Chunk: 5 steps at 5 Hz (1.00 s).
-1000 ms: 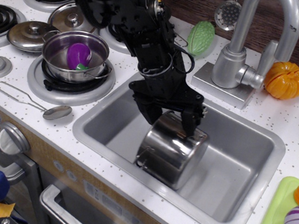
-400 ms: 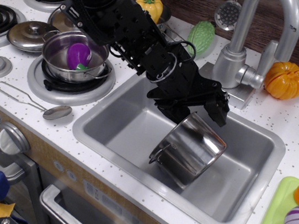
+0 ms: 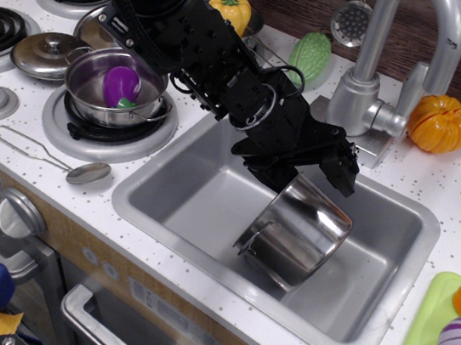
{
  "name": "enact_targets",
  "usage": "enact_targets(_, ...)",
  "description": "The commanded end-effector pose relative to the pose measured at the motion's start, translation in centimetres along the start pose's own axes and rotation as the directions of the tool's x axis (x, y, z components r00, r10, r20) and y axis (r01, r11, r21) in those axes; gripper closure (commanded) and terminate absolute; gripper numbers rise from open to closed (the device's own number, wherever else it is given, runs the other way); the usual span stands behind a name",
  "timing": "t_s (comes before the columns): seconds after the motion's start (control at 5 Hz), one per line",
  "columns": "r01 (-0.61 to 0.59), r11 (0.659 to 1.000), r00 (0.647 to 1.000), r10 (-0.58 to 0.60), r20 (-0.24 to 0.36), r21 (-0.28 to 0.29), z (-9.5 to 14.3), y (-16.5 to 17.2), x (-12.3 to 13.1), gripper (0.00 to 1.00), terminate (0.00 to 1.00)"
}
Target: Flip pot upright in sink
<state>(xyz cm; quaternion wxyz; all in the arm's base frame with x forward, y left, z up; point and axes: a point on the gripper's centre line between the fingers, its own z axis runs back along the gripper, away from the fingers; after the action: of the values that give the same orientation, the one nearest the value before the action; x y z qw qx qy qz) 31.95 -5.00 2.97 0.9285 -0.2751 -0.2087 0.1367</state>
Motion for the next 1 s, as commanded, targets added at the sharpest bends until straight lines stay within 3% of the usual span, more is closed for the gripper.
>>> enact_targets(0.0,0.001,1.0,1.0,-0.001,0.027,0.015,0.1,-0.7,0.1,0.0,0.0)
enact_targets(0.2,-0.02,0.999,0.999,0.019,0.049,0.025,-0.1,-0.8,-0.1,1.0,0.0)
enact_targets(0.4,-0.027,0.999,0.997,0.025,0.069,0.027,-0.2,-0.9,-0.2,1.0,0.0)
enact_targets(0.6,-0.031,0.994,0.996,0.022,0.091,0.1,-0.7,-1.6,-0.3,1.0,0.0)
enact_targets(0.8,0.01,0.968,0.996,-0.032,0.083,0.251,-1.2,-2.4,-0.3,1.0,0.0)
